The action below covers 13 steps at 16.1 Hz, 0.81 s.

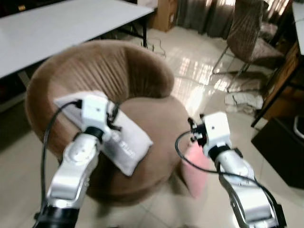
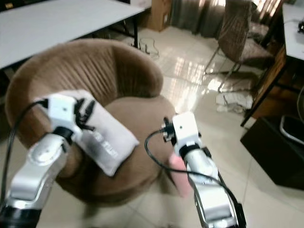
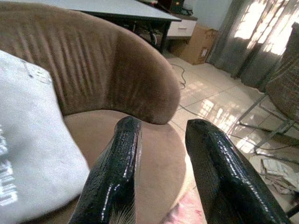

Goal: Move the pillow to the sofa from floor

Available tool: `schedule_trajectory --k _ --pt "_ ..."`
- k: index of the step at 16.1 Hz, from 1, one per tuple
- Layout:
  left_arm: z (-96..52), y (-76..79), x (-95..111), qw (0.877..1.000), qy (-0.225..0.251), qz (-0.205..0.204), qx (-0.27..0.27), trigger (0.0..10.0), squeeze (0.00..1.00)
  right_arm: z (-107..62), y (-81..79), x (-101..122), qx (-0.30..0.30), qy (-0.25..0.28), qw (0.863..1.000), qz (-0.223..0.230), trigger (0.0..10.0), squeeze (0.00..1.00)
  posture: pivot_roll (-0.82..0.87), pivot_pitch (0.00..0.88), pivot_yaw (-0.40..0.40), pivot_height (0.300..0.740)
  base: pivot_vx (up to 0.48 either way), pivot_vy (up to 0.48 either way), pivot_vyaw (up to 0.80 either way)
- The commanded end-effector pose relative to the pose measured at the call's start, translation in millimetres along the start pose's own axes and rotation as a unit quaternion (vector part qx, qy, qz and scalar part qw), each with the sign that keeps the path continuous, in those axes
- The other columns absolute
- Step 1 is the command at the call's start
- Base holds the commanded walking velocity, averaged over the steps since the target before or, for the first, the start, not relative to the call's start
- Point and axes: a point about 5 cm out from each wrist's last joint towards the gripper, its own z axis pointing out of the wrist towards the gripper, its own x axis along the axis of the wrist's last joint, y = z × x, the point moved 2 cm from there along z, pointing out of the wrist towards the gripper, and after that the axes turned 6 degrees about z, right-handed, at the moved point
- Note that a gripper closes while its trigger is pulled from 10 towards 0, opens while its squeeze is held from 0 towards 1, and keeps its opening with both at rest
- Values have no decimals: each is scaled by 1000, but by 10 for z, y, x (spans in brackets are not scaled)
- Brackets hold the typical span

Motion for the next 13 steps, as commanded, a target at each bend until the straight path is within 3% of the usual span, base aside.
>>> schedule_trajectory --k 1,7,13 --pt "31 92 10 1000 -3 -6 -13 10000 0 -18 92 -73 -16 -13 1000 -6 10000 0 -53 16 10 740 0 -480 575" --pt "47 101 -14 1000 -13 -5 -11 10000 0 -15 106 -85 -20 -14 1000 -8 10000 0 -55 16 12 740 0 -480 592" --pt "53 124 -35 1000 -16 1 -11 10000 0 -16 79 -96 -15 -15 1000 -11 10000 0 -57 14 15 740 0 -480 800"
